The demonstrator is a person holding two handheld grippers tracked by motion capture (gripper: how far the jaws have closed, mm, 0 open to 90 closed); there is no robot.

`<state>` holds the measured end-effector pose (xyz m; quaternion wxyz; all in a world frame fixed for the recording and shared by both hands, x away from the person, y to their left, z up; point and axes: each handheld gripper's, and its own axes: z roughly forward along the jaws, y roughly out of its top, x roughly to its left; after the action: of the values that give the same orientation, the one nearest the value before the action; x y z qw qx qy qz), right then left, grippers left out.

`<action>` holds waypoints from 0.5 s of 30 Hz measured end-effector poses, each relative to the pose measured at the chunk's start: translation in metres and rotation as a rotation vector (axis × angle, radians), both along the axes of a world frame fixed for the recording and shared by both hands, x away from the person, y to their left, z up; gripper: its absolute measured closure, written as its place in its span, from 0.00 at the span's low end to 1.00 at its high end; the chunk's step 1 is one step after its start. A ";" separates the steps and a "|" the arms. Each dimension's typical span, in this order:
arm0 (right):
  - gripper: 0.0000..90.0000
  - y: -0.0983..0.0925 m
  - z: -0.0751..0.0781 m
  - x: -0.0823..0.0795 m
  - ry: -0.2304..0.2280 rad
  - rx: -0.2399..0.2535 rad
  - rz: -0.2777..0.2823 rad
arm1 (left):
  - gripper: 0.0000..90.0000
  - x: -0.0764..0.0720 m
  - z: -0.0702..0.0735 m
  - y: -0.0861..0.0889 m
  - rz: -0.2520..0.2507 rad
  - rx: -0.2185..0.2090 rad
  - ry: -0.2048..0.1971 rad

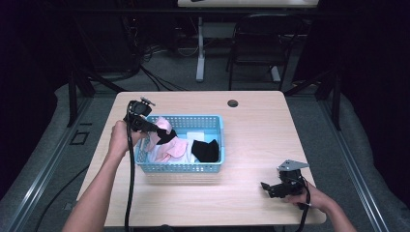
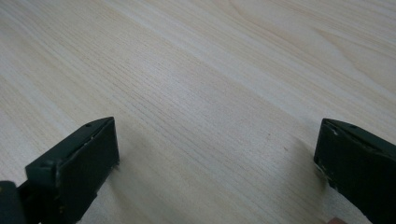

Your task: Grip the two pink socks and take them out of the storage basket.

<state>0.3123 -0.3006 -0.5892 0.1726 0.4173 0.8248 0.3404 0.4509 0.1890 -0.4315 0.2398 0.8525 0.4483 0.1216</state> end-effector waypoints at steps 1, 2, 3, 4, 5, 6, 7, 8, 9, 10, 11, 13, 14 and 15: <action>0.00 0.000 0.000 0.000 0.000 0.000 0.000 | 0.93 -0.001 0.003 0.000 -0.001 0.008 -0.003; 0.00 0.000 0.000 0.000 0.000 0.000 0.000 | 0.93 -0.001 0.005 0.000 -0.002 0.000 -0.004; 0.00 0.000 0.000 0.000 0.000 0.000 0.000 | 0.93 -0.002 0.007 0.000 -0.005 0.000 -0.007; 0.00 0.000 0.000 0.000 0.000 0.000 0.000 | 0.93 -0.002 0.009 0.000 -0.006 0.002 -0.009; 0.00 0.000 0.000 0.000 0.000 0.000 0.000 | 0.93 -0.003 0.011 0.000 -0.010 0.004 -0.008; 0.00 0.000 0.000 0.000 0.000 0.000 0.000 | 0.93 -0.003 0.014 0.001 -0.010 0.001 -0.011; 0.00 0.000 0.000 0.000 0.000 0.000 0.000 | 0.93 -0.004 0.017 0.001 -0.011 0.002 -0.015; 0.00 0.000 0.000 0.000 0.000 0.000 0.000 | 0.93 -0.005 0.019 0.002 -0.011 0.005 -0.020; 0.00 0.000 0.000 0.000 0.000 0.000 0.000 | 0.93 -0.006 0.022 0.003 -0.012 0.005 -0.020; 0.00 0.000 0.000 0.000 0.000 -0.001 0.000 | 0.93 -0.006 0.025 0.004 -0.013 -0.001 -0.023; 0.00 0.000 0.000 0.000 0.000 0.000 0.000 | 0.93 -0.007 0.028 0.005 -0.015 -0.004 -0.028; 0.00 0.000 0.000 0.000 0.000 0.000 0.001 | 0.93 -0.009 0.035 0.007 -0.016 -0.007 -0.035; 0.00 0.000 0.000 0.000 0.000 -0.001 0.001 | 0.93 -0.011 0.038 0.008 -0.015 -0.008 -0.042; 0.00 0.000 0.000 0.000 0.000 0.000 0.001 | 0.93 -0.012 0.041 0.009 -0.016 -0.007 -0.046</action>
<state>0.3124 -0.3007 -0.5892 0.1723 0.4169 0.8250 0.3403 0.4388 0.1978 -0.3903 0.2541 0.8522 0.4363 0.1375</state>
